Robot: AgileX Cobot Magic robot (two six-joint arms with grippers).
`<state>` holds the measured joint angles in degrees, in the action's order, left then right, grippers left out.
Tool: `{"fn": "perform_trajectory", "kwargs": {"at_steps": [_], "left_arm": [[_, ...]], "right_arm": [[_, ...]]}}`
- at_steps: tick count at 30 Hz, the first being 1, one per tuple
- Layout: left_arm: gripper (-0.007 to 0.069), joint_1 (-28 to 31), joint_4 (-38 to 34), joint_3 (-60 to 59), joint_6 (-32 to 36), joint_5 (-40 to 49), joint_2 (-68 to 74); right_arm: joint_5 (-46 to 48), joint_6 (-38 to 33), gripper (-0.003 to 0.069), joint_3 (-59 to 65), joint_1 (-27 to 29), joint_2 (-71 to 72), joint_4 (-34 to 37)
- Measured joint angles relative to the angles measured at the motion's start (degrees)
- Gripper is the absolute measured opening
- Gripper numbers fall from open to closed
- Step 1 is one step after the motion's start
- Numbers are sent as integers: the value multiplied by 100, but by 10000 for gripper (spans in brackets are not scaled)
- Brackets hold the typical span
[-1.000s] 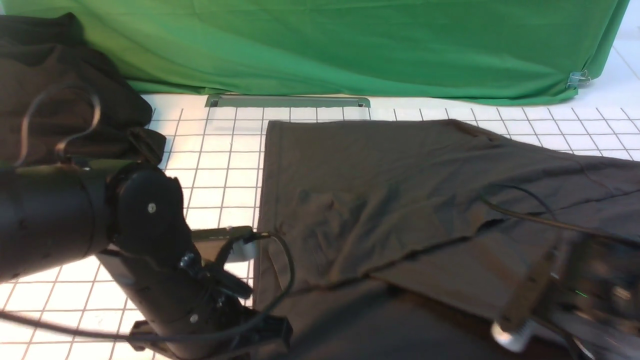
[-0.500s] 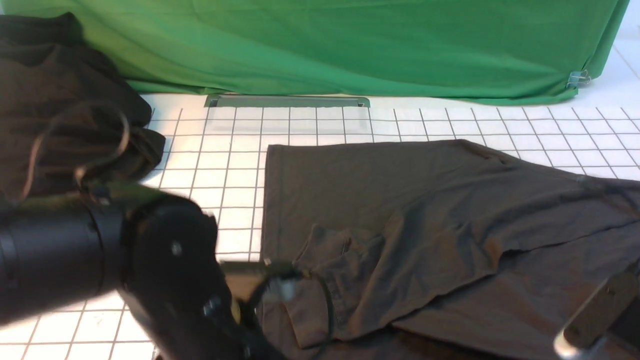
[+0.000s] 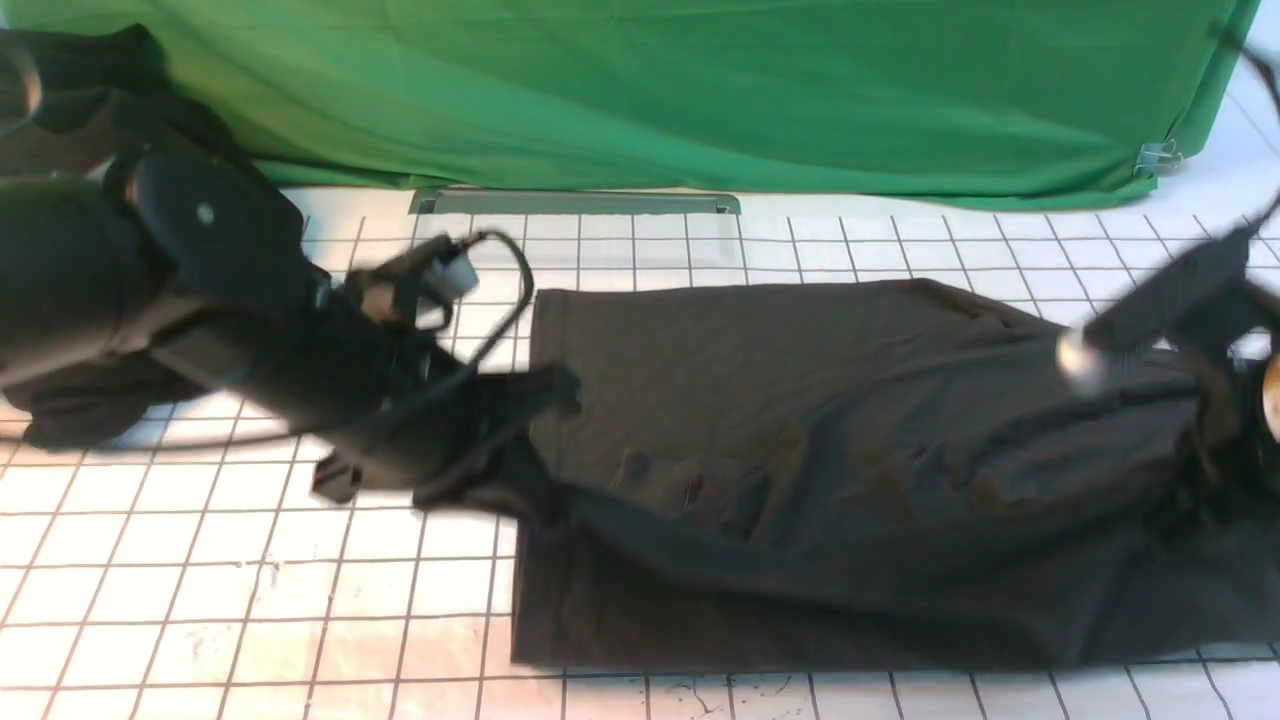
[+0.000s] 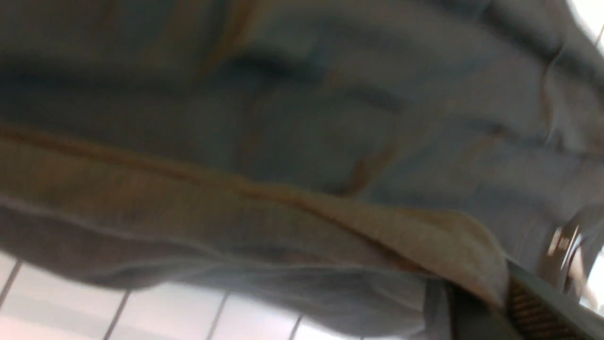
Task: Fold a long-sleeved shirt over a white checkered tablecloth.
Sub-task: 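Fold the black garment in half by bringing its near edge over to the far edge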
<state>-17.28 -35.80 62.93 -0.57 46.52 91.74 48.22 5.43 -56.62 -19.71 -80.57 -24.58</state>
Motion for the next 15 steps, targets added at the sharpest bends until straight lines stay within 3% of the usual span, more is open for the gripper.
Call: {"fn": "perform_trajectory", "kwargs": {"at_steps": [6, 15], "left_arm": [[17, 493, -177, 1163, 99, 316, 615], [17, 654, -182, 2710, 57, 437, 1786]], "right_arm": [[-259, -631, 29, -1089, 692, -977, 585], [-462, -818, 29, -2725, 814, -2718, 888]]}}
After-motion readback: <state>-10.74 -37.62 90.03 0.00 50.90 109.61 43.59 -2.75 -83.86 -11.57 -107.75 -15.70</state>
